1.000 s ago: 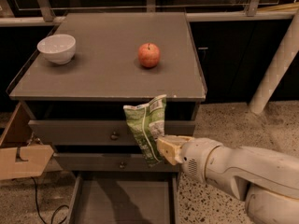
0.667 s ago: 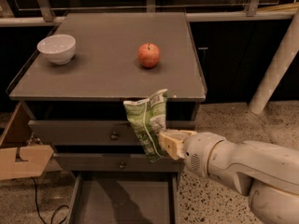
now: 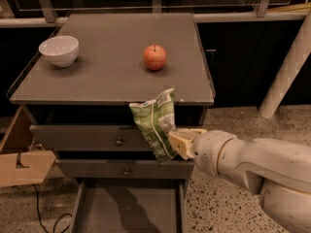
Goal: Pick green jalapeno chip bag from bottom drawer and place on counter
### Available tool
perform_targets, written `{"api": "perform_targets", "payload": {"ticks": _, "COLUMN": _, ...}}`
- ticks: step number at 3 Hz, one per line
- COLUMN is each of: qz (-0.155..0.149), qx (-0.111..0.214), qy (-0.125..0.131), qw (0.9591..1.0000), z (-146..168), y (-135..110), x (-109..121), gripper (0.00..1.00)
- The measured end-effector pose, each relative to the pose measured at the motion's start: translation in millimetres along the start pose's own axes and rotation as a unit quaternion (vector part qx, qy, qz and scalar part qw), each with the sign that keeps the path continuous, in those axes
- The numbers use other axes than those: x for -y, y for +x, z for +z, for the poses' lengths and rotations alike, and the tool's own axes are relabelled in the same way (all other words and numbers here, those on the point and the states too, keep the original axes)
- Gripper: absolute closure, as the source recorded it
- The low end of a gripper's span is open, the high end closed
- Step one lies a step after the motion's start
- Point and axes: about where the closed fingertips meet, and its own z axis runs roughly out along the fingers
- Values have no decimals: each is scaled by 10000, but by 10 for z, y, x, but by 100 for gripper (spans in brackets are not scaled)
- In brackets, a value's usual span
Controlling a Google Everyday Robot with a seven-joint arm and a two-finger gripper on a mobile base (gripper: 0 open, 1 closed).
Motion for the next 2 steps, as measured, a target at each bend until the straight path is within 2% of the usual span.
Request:
{"api": "perform_targets", "payload": {"ticks": 1, "qz": -418, "qx": 94, "qy": 76, "qw": 9991, "z": 48, "y": -278, "x": 93, "gripper": 100}}
{"api": "perform_targets", "payload": {"ticks": 2, "qz": -1101, "qx": 279, "qy": 44, "qw": 9935, "z": 81, "y": -693, "x": 90, "gripper": 100}}
